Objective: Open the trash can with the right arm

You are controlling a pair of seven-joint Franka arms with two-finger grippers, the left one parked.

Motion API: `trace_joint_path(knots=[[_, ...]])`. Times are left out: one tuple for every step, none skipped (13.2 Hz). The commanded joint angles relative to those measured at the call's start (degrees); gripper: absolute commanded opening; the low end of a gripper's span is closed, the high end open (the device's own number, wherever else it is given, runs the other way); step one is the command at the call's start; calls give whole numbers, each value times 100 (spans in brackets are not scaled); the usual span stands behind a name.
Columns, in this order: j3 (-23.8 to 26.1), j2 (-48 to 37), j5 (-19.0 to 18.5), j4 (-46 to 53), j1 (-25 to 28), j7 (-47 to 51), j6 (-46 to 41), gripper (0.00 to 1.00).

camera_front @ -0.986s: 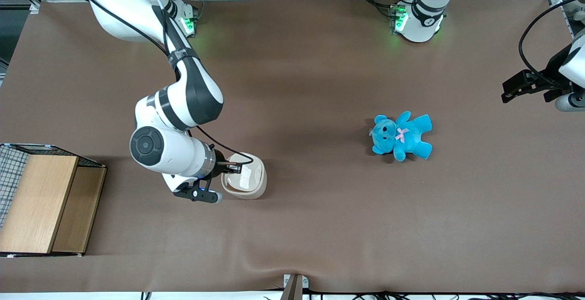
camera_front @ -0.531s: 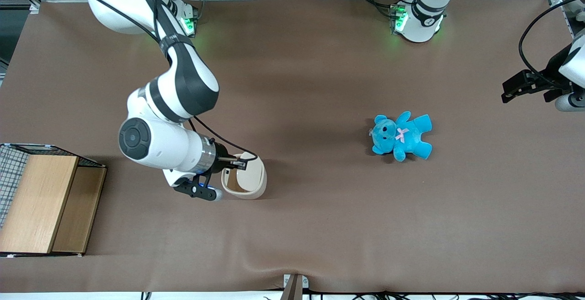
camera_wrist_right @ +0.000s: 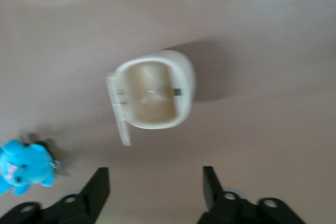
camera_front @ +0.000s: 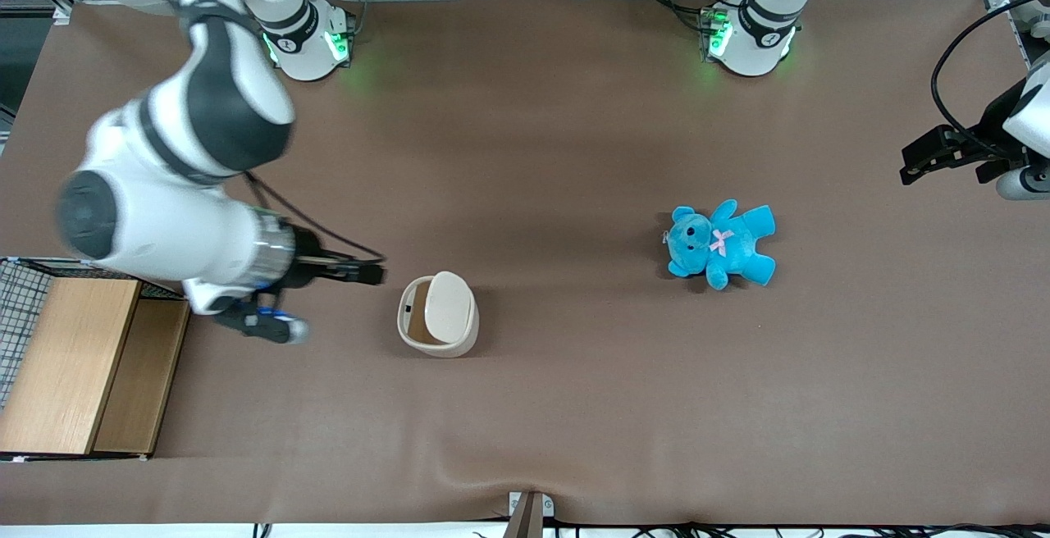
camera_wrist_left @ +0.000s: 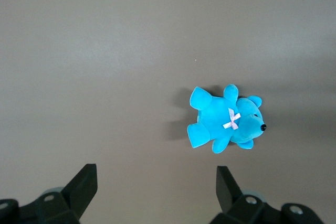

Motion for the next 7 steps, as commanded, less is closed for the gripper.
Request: trace_joint_path(knots=[[-52, -333, -569, -111, -257, -241, -473, 100], [-61, -403, -668, -111, -415, -258, -517, 100], [-61, -439, -686, -111, -512, -328, -596, 100], [-88, -509, -782, -120, -557, -407, -701, 100], [-79, -605, -974, -259, -609, -477, -720, 100], [-79, -771, -1002, -469, -723, -539, -668, 100], [-70, -912, -1003, -663, -854, -696, -641, 100]])
